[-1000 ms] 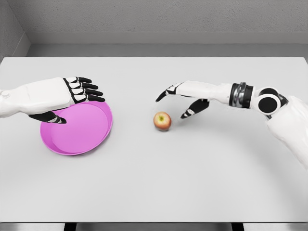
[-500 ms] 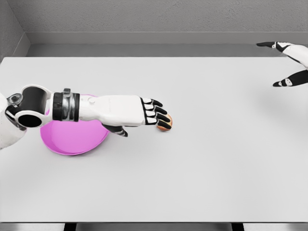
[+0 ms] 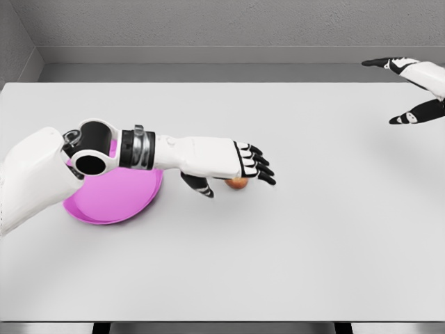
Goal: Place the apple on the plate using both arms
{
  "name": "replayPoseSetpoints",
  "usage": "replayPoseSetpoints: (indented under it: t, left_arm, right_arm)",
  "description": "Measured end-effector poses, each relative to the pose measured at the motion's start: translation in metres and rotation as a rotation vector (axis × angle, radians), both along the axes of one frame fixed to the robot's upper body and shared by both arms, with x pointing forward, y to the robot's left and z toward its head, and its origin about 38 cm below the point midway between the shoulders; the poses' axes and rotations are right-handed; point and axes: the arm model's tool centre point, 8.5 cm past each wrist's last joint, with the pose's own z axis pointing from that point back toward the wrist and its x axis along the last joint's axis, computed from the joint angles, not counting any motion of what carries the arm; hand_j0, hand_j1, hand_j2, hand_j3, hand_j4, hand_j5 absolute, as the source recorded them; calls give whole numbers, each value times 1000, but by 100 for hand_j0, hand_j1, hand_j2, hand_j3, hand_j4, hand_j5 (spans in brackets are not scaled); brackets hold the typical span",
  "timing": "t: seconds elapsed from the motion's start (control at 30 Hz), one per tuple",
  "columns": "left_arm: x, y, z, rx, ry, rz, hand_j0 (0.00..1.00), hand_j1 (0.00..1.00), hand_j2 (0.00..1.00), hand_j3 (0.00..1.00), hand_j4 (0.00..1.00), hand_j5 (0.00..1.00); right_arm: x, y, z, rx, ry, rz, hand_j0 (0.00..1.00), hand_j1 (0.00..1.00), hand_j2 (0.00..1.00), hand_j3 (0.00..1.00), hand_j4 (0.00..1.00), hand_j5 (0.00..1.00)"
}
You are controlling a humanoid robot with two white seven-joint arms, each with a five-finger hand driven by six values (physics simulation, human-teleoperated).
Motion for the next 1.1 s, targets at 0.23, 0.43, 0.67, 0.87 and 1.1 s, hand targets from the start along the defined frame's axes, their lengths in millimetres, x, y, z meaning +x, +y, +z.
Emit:
replayPoseSetpoints:
  t: [0.23, 0.43, 0.67, 0.87, 1.1]
  left_arm:
    - [12, -3, -9, 7, 22, 30, 100, 100, 100, 100, 100, 100]
    - [16, -4, -12, 25, 15, 41, 96, 96, 96, 96, 96, 96]
    - [20, -6, -23, 74, -6, 49, 96, 96, 96, 96, 96, 96]
    - [22, -11, -28, 94, -20, 47, 96, 96, 96, 96, 96, 96]
    - [25, -17, -28, 129, -65, 51, 96, 96, 96, 96, 96, 96]
  right_arm:
    - [-2, 8, -1, -23, 5, 26, 100, 100, 100, 100, 100, 100]
    - [-2, 8, -3, -36, 8, 26, 100, 100, 100, 100, 100, 100]
    - [-2, 8, -3, -38, 9, 26, 100, 100, 100, 100, 100, 100]
    - [-2, 8, -3, -39, 8, 27, 100, 100, 100, 100, 100, 100]
    - [-2, 9, -2, -40, 6, 28, 100, 100, 100, 100, 100, 100]
